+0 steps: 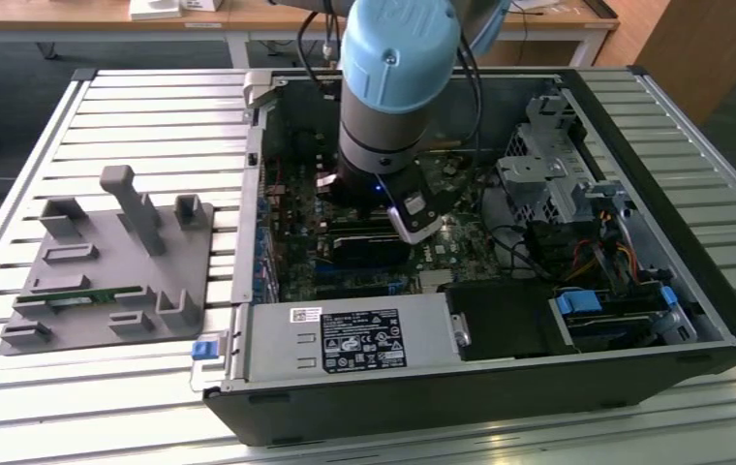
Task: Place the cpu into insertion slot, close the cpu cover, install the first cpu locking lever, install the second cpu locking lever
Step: 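Install the second cpu locking lever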
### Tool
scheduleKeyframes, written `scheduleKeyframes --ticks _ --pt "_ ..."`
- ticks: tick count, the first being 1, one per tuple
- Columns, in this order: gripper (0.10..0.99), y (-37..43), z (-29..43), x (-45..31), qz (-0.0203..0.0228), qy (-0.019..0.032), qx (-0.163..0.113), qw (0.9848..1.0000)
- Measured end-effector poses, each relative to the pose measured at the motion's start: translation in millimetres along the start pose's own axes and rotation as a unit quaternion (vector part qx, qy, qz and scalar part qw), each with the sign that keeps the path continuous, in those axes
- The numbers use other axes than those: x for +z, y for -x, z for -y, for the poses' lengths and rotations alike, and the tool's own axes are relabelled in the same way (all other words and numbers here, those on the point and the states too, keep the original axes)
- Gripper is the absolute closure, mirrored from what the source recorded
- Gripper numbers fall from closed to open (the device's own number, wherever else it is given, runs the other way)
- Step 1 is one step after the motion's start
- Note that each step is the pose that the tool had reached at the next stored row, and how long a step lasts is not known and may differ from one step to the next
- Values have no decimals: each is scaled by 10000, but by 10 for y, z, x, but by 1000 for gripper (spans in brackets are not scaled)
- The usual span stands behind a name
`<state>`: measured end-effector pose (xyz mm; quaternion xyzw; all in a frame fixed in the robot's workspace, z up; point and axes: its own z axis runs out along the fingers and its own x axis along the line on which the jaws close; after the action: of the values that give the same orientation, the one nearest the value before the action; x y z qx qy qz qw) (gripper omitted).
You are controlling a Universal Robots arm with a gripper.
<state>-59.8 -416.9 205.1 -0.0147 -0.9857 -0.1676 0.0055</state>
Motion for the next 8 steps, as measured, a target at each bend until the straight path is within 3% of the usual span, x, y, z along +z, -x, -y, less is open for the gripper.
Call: scheduleKeyframes --ticks 8 --pt "980 -32 38 39 -1 63 0 10000"
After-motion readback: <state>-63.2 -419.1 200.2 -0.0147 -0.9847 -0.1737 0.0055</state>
